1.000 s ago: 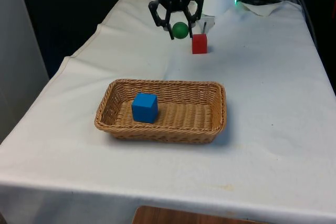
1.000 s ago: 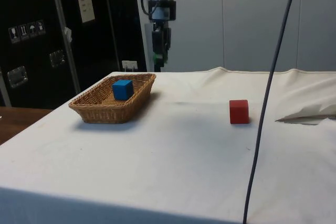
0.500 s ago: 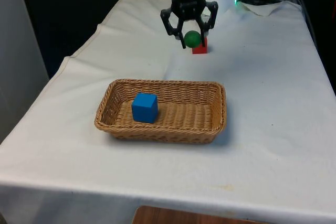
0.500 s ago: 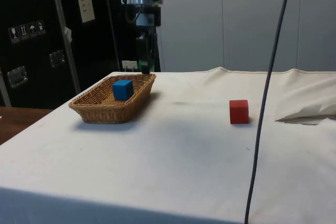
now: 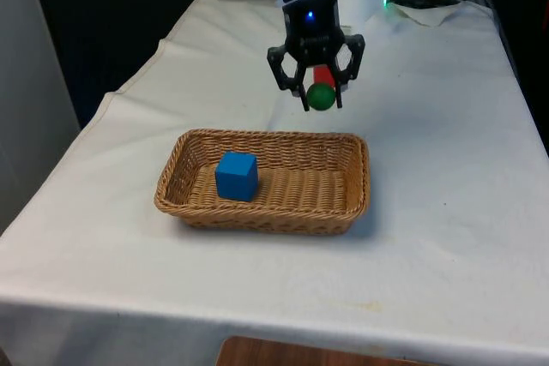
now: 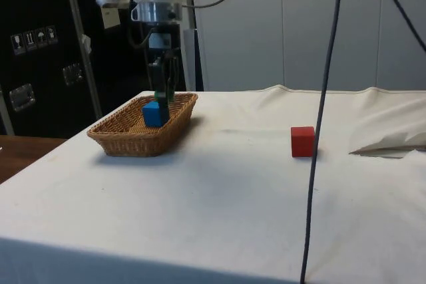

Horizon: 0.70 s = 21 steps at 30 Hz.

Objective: Place all non-red objects into the basket.

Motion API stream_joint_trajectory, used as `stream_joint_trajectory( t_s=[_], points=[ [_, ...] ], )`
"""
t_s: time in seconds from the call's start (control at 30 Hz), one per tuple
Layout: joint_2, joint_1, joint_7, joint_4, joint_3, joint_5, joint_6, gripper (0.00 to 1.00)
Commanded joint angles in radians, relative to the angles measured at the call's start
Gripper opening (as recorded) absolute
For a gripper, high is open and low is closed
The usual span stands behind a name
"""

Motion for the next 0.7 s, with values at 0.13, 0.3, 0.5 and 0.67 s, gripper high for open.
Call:
stream_joint_trajectory(
  t_s=[0.13, 0.3, 0.5, 0.67],
  points=[
    [0.038, 0.000, -0.001, 0.045, 0.001, 0.011, -0.011, 0.00],
    [0.104, -0.009, -0.011, 0.125, 0.008, 0.044, -0.041, 0.00],
    [0.167, -0.014, -0.017, 0.195, 0.009, 0.072, -0.055, 0.00],
    [0.231, -0.016, -0.025, 0.254, 0.009, 0.104, -0.060, 0.00]
  ],
)
